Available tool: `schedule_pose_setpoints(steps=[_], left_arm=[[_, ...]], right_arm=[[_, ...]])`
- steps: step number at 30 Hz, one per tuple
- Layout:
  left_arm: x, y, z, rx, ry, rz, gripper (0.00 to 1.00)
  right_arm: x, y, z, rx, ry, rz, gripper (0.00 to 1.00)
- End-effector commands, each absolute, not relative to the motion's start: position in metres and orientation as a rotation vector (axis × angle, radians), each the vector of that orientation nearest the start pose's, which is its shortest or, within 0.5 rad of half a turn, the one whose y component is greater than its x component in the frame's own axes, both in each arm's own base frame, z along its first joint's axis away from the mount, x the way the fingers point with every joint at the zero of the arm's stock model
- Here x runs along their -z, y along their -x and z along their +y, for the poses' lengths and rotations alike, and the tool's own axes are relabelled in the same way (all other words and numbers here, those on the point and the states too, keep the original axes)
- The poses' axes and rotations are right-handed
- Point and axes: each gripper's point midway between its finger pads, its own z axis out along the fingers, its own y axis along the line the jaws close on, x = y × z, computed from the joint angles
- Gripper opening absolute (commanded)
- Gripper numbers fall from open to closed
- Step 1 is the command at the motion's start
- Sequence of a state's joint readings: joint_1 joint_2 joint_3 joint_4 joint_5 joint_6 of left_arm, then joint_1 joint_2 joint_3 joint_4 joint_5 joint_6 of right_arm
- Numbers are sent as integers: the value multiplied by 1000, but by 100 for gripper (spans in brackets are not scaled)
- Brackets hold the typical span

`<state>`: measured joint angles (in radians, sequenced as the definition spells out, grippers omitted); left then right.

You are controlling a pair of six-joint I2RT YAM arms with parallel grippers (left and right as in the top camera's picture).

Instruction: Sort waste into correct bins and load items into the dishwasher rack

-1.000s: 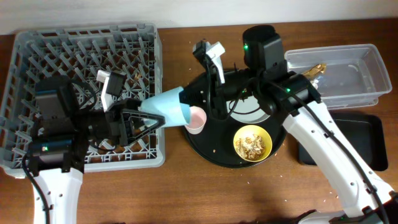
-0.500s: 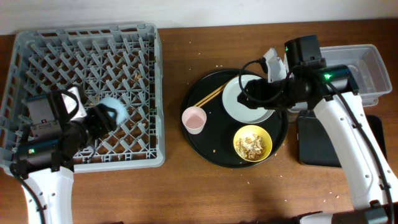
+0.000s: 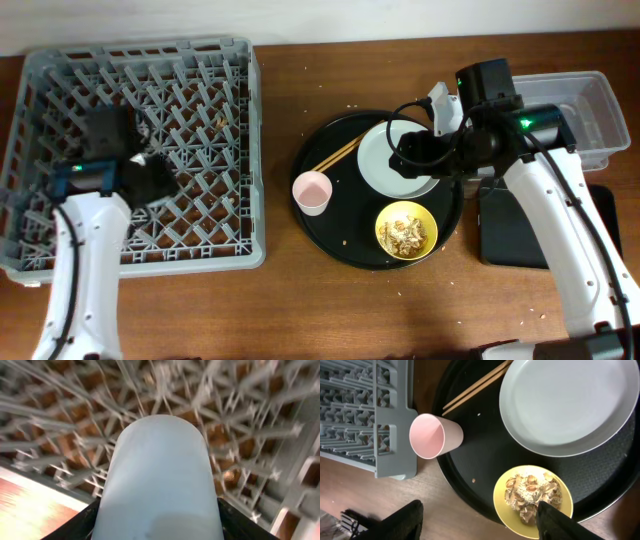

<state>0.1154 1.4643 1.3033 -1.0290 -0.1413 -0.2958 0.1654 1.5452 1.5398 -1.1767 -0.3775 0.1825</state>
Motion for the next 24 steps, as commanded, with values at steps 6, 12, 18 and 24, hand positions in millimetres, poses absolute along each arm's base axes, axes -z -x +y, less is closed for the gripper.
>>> schedule_pose_setpoints(steps=[6, 12, 18, 24], left_arm=[[-160, -320, 147, -135, 974, 2618, 67], [-118, -329, 140, 41, 1057, 2729, 99], [-240, -365, 34, 488, 307, 2590, 99], [-254, -321, 0, 393, 136, 2672, 82]], right_arm=[[-220, -325, 117, -586, 81, 2782, 74], [-219, -323, 117, -587, 78, 2792, 74], [-183, -336, 223, -497, 480, 2721, 58], [-48, -360, 256, -387, 493, 2923, 34]])
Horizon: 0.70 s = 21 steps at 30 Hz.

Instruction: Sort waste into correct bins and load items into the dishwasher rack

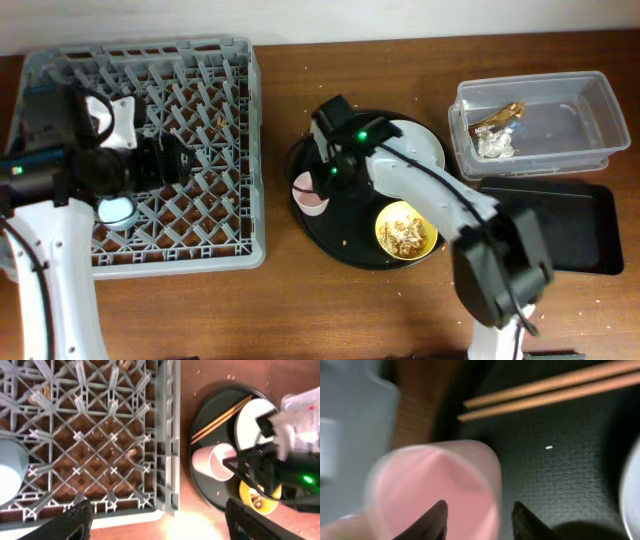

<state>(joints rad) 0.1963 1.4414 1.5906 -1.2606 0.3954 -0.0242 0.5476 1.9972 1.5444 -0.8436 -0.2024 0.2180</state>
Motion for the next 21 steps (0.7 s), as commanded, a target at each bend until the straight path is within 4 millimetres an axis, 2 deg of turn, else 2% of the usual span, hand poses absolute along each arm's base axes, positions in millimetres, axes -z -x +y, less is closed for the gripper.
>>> schedule_pose_setpoints(steps=[1, 2, 4, 5, 6, 7, 9, 10, 11, 13, 15, 16, 18, 20, 21], left_arm=[[-251, -320, -5, 401, 121, 2685, 82], [-250, -320, -9, 419, 107, 2684, 83], [-257, -328, -34, 623, 44, 2610, 87], [-262, -333, -45, 711, 13, 2566, 92], [-271, -337, -60, 846, -34, 2504, 95], [-296, -340, -89, 1124, -149, 2361, 99], [-326, -332, -117, 1468, -294, 2165, 99], [-338, -325, -129, 1593, -354, 2086, 99], [-357, -310, -147, 1737, -469, 1966, 99], [-358, -300, -168, 1784, -544, 1961, 99], [-374, -280, -192, 1911, -679, 1861, 97], [-374, -274, -200, 1928, -711, 1860, 94], [-374, -264, -213, 1957, -763, 1858, 91], [-374, -262, -215, 1962, -771, 1858, 76], [-374, -262, -215, 1962, -771, 1858, 75]], right_arm=[[-44, -361, 255, -389, 472, 2938, 17], [-51, -362, 254, -395, 469, 2928, 6], [-99, -360, 242, -422, 441, 2888, 4], [-129, -353, 241, -515, 468, 2857, 4], [-167, -340, 250, -725, 577, 2769, 4], [-220, -325, 255, -963, 697, 2591, 4], [-305, -302, 263, -1314, 825, 2239, 4], [-327, -296, 268, -1401, 879, 2119, 4], [-340, -292, 274, -1466, 927, 2029, 4], [-352, -289, 280, -1536, 987, 1927, 4], [-359, -287, 290, -1530, 1041, 1855, 4], [-360, -291, 289, -1512, 1041, 1840, 4], [-359, -301, 288, -1453, 1023, 1842, 4], [-355, -306, 288, -1425, 1011, 1855, 4], [-352, -310, 288, -1401, 995, 1874, 4]])
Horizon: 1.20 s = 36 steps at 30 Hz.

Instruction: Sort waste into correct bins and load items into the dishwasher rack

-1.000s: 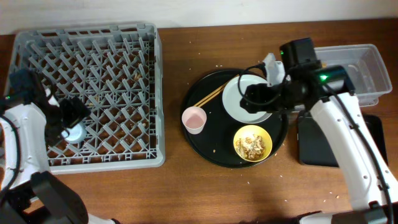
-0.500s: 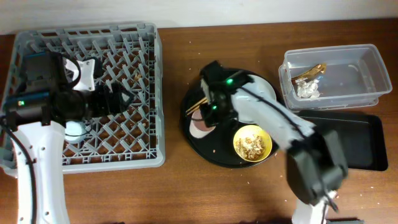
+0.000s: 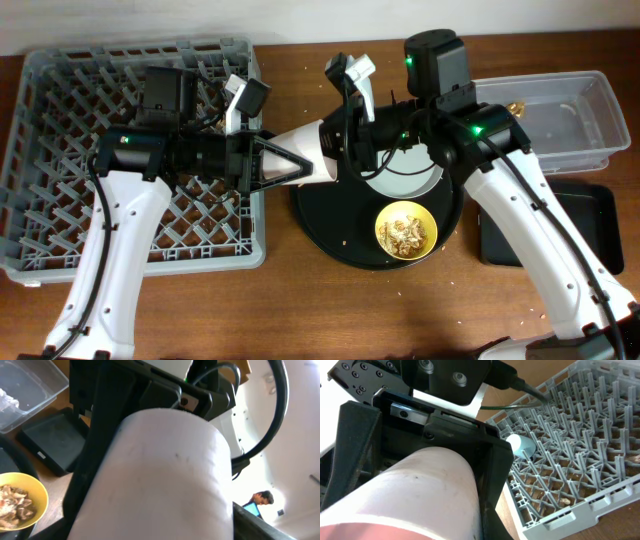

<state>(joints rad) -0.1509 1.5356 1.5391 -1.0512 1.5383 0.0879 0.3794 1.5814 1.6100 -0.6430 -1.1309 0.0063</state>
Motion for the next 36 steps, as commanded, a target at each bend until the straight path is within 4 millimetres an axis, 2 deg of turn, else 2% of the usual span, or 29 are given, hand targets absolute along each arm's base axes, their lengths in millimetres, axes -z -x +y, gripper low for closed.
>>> schedule_pose_setpoints(steps=[1, 2, 3, 4, 5, 6, 7, 8, 9, 10, 12, 14, 16, 17, 18, 19, 21, 24, 25, 27, 28, 30, 32, 33, 34, 35, 36], left_arm=[[-374, -262, -215, 1962, -771, 1858, 65], [-374, -262, -215, 1961, -771, 1858, 61], [-372, -266, -214, 1939, -760, 1873, 61], [-361, -276, -208, 1847, -722, 1939, 61], [-336, -296, -195, 1657, -633, 2087, 59], [-296, -319, -164, 1371, -434, 2334, 59], [-267, -330, -127, 1136, -282, 2490, 59], [-251, -334, -98, 979, -177, 2579, 59], [-229, -334, -56, 743, 21, 2700, 59], [-210, -329, -5, 427, 254, 2799, 59], [-199, -312, 52, 30, 544, 2841, 59], [-195, -308, 63, -60, 656, 2830, 59], [-175, -305, 74, -166, 732, 2822, 59], [-161, -308, 71, -139, 728, 2823, 59], [-135, -309, 61, -73, 716, 2843, 59], [-124, -311, 58, -56, 710, 2848, 59], [-117, -315, 52, -31, 691, 2846, 59], [-94, -317, 40, -34, 670, 2913, 60], [-89, -317, 41, -43, 672, 2929, 73], [-90, -319, 43, -48, 680, 2923, 99], [-97, -322, 44, -44, 683, 2913, 99], [-144, -331, 43, -12, 676, 2892, 99], [-186, -342, 24, 125, 450, 2882, 99], [-208, -349, 3, 258, 263, 2848, 99], [-237, -355, -34, 489, -26, 2748, 99], [-262, -352, -68, 697, -252, 2623, 99], [-278, -347, -86, 816, -362, 2535, 99]], right_arm=[[-352, -310, 288, -1404, 991, 1881, 4], [-351, -310, 287, -1406, 989, 1884, 8], [-349, -308, 287, -1412, 984, 1901, 30], [-347, -310, 284, -1410, 970, 1918, 49], [-338, -321, 275, -1343, 890, 1998, 55], [-318, -343, 245, -1161, 738, 2147, 56], [-308, -353, 222, -1058, 644, 2225, 56], [-301, -355, 205, -1011, 579, 2281, 57], [-292, -354, 194, -992, 532, 2339, 57], [-281, -349, 185, -956, 491, 2413, 58], [-267, -340, 175, -898, 450, 2509, 58], [-261, -337, 169, -859, 430, 2553, 58], [-260, -335, 169, -860, 427, 2564, 58], [-260, -335, 169, -860, 426, 2563, 58], [-260, -335, 169, -861, 426, 2564, 58], [-260, -335, 169, -861, 426, 2564, 58], [-260, -335, 169, -862, 426, 2564, 58], [-259, -334, 169, -863, 424, 2572, 58], [-258, -332, 168, -864, 423, 2581, 58], [-257, -330, 168, -865, 420, 2590, 58], [-257, -330, 168, -866, 420, 2591, 58], [-256, -327, 167, -868, 416, 2605, 58], [-248, -322, 164, -836, 379, 2658, 55], [-233, -322, 150, -687, 225, 2755, 52], [-211, -320, 135, -471, 67, 2838, 47], [-198, -314, 136, -400, 51, 2872, 47], [-184, -307, 139, -336, 64, 2906, 47]])
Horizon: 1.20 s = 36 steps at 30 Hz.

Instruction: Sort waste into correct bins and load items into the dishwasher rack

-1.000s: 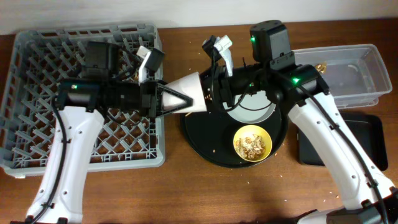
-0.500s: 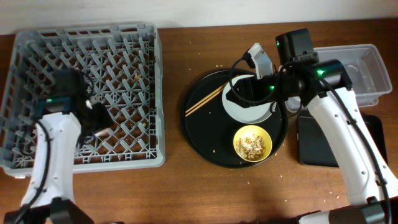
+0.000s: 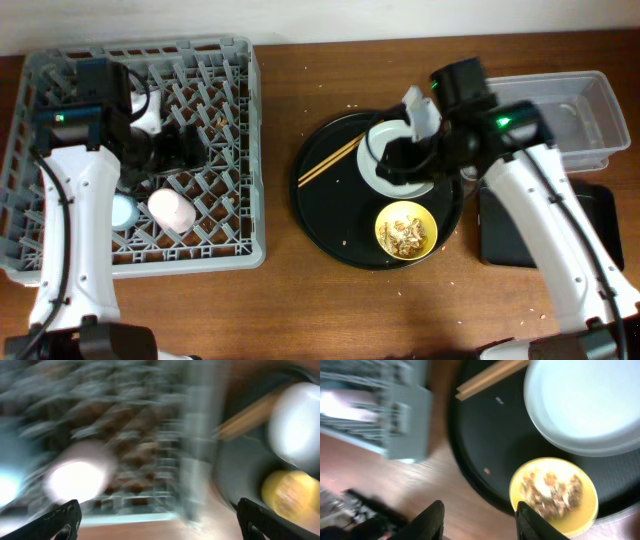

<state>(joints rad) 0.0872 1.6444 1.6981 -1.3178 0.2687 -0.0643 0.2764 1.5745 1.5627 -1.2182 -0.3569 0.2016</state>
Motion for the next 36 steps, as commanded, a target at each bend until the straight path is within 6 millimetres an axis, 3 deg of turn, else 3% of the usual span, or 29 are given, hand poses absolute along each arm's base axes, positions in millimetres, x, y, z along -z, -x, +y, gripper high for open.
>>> schedule_pose_setpoints(steps=[1, 3, 7, 10, 13, 15, 17, 18, 21, 22, 24, 26, 28, 29, 31, 33, 36], left_arm=[[-291, -343, -96, 897, -394, 2475, 99], [-295, -340, -97, 902, -397, 2466, 99], [-295, -340, -97, 901, -397, 2467, 99], [-290, -341, -91, 846, -386, 2492, 99], [-290, -341, -91, 846, -386, 2491, 99], [-290, -341, -91, 846, -386, 2492, 99], [-290, -341, -91, 848, -384, 2495, 99], [-290, -341, -91, 848, -384, 2495, 99], [-290, -341, -91, 847, -385, 2494, 99], [-290, -341, -91, 847, -385, 2494, 99], [-290, -341, -91, 848, -385, 2494, 99], [-290, -341, -91, 848, -385, 2494, 99], [-290, -341, -91, 848, -385, 2494, 99], [-290, -341, -91, 848, -385, 2494, 99], [-290, -341, -91, 848, -385, 2494, 99], [-290, -341, -91, 848, -385, 2494, 99], [-290, -341, -91, 848, -385, 2494, 99]], right_arm=[[-165, -299, 139, -248, 63, 2942, 47], [-113, -284, 138, -43, 129, 2988, 47], [-56, -281, 149, -63, 264, 2951, 31], [-46, -287, 154, -87, 319, 2902, 27], [-38, -279, 168, -142, 461, 2918, 27], [-14, -272, 165, -78, 438, 2995, 26], [-3, -272, 157, -6, 353, 3029, 10], [-4, -273, 157, -2, 347, 3026, 4], [-23, -278, 162, -38, 308, 3005, 4], [-39, -282, 169, -111, 302, 2973, 4], [-93, -294, 168, -324, 118, 2854, 4], [-146, -305, 146, -520, -46, 2711, 4], [-175, -313, 115, -590, -172, 2612, 4], [-187, -321, 85, -601, -278, 2551, 4], [-188, -327, 52, -648, -314, 2508, 4], [-172, -333, 19, -746, -397, 2450, 4], [-158, -334, -12, -1036, -407, 2232, 4]])
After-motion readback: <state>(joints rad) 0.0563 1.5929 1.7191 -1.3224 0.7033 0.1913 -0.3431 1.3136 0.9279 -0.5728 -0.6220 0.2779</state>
